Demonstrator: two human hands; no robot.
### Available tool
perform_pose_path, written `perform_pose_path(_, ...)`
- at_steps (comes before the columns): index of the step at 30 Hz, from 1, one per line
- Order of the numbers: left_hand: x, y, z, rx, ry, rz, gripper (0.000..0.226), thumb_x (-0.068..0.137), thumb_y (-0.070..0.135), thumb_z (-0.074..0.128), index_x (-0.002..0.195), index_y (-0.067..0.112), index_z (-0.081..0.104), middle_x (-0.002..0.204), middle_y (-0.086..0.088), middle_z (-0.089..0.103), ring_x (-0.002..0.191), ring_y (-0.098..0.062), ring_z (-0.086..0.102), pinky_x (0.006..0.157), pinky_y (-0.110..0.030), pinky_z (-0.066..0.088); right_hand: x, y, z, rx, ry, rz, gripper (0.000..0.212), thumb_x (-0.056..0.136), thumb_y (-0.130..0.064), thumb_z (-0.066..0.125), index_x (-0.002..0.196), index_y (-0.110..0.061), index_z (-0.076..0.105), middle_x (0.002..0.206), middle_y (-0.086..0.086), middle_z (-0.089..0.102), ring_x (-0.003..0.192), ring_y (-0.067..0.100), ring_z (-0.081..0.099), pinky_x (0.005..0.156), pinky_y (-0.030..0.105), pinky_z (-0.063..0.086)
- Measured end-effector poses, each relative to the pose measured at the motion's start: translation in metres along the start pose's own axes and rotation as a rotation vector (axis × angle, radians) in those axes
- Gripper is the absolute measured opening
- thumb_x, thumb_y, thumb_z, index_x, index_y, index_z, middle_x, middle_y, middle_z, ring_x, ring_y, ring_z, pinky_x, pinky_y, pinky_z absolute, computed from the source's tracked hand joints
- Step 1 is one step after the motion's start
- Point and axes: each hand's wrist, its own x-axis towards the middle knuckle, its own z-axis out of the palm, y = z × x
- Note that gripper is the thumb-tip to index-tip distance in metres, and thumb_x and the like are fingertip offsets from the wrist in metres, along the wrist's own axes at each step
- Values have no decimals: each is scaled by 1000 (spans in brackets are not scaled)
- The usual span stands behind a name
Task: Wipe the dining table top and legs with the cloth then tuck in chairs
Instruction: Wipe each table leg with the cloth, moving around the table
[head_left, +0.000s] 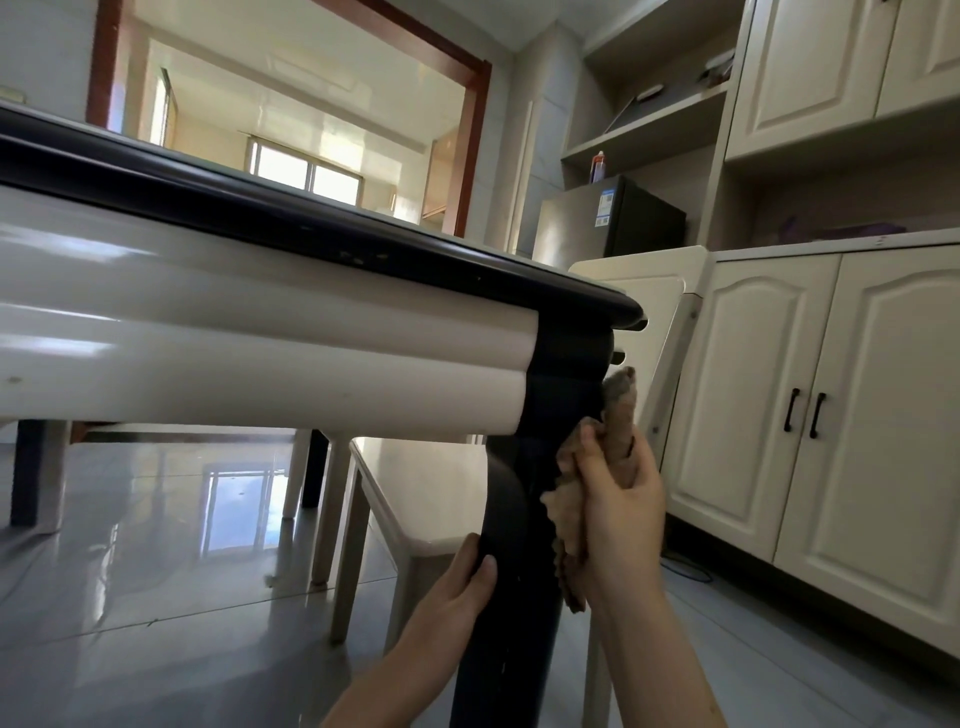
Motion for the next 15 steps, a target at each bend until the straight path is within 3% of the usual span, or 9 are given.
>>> perform_pose_path(1,-1,2,0,7,-7,-2,52,93,46,40,141,41,22,110,37,32,121,-4,33,117,-41,27,-1,1,0,-22,-17,-4,43,82,-32,71,123,-24,59,106,5,68,96,25,65,79,37,55)
perform_pose_path(3,-2,5,1,12,-22,-10,47,84,53,39,129,51,23,108,35,34,118,-5,36,115,-40,29,-3,-2,2,-116,-88,-31,74,69,-39,76,136,-34,45,123,-5,58,108,12,60,84,26,54)
perform_pose_path(6,-2,6,1,12,-31,-37,30,90,48,41,116,54,26,105,34,39,109,-1,45,112,-36,33,-9,2,0,-230,-134,-81,97,61,-39,78,144,-44,28,132,-18,43,116,-2,48,75,8,49)
perform_pose_path(8,0,5,2,9,-13,-28,26,93,51,45,118,53,37,116,30,49,109,3,50,110,-33,34,-24,24,-8,-279,-115,-74,97,65,-34,80,144,-47,26,138,-21,40,122,-3,43,79,7,45)
perform_pose_path(9,1,4,1,30,-10,-17,36,89,58,47,123,51,40,126,25,50,116,-1,50,112,-36,33,-37,40,-11,-292,-106,-58,93,68,-34,78,143,-49,25,138,-23,39,124,-3,43,79,6,44)
perform_pose_path(11,2,2,3,94,4,-22,49,89,62,43,134,45,33,135,18,41,127,-9,42,115,-39,30,-61,62,-14,-282,-83,18,73,76,-38,65,137,-50,26,132,-20,47,121,1,50,74,2,46)
perform_pose_path(13,0,4,4,94,-5,1,60,86,66,39,140,42,29,140,15,40,130,-12,41,115,-40,30,-60,61,-11,-263,-62,58,57,83,-47,57,136,-44,33,119,-13,57,109,2,60,75,10,51)
perform_pose_path(15,-3,6,4,75,-20,-9,69,82,69,41,144,40,27,137,15,43,126,-8,41,115,-39,29,-36,40,-3,-265,-52,12,75,74,-71,61,137,-36,40,119,-5,60,110,12,61,87,28,55)
